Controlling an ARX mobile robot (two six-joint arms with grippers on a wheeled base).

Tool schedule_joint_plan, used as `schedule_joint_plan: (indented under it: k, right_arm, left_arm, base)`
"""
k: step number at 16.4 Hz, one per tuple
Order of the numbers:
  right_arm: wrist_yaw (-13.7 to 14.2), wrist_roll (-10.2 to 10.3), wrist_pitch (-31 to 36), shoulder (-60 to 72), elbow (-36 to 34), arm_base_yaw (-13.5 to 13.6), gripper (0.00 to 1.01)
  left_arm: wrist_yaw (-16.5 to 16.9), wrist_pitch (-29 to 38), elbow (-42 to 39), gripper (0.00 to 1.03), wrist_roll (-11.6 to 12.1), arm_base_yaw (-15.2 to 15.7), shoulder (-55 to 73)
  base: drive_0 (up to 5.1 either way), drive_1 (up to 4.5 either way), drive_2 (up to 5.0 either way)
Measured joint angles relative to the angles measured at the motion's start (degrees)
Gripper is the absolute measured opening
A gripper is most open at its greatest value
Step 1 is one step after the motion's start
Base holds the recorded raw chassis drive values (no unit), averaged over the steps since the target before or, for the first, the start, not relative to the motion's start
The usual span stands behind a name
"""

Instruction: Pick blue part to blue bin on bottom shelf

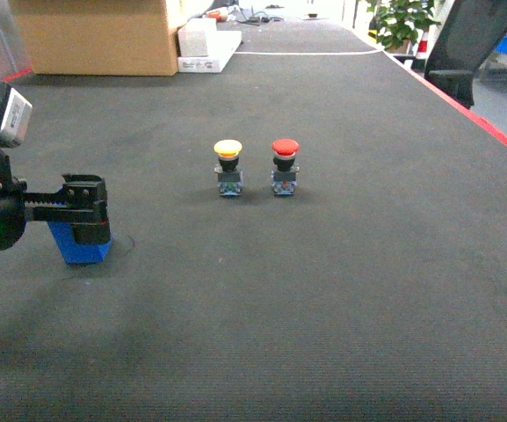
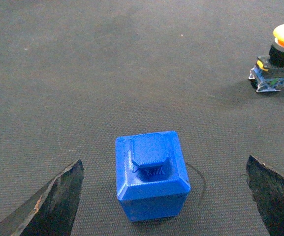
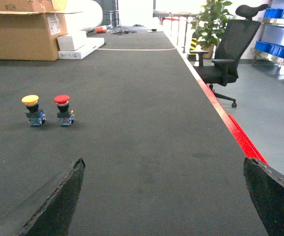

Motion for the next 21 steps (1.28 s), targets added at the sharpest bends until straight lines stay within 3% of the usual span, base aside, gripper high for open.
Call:
schedule_joint_plan:
  k: [5, 11, 16, 21]
  right_arm:
    - [0.0, 0.0, -0.02, 0.0, 0.0, 0.0, 0.98]
    - [0.0, 0.0, 0.0, 0.0, 0.0, 0.0, 0.98]
    - [0.0, 0.0, -0.02, 0.0, 0.0, 0.0, 0.98]
    - [0.0, 0.0, 0.0, 0.0, 0.0, 0.0, 0.98]
  left_arm:
    - [-0.04, -1.53, 8.55, 0.98, -4.46, 1.46, 9.79]
    - [-1.31, -2.43, 13.84, 0.98, -5.55, 0.94, 16.63]
    - [-1.77, -1.64, 14.05, 0.45, -3.63, 0.94, 16.9]
    - [-1.16, 3.91, 8.0, 0.44, -1.73, 1.81, 10.97]
  base:
    - [0.0, 0.0, 0.0]
    - [0.0, 0.0, 0.0]
    - [0.0, 0.0, 0.0]
    - [0.0, 0.0, 0.0]
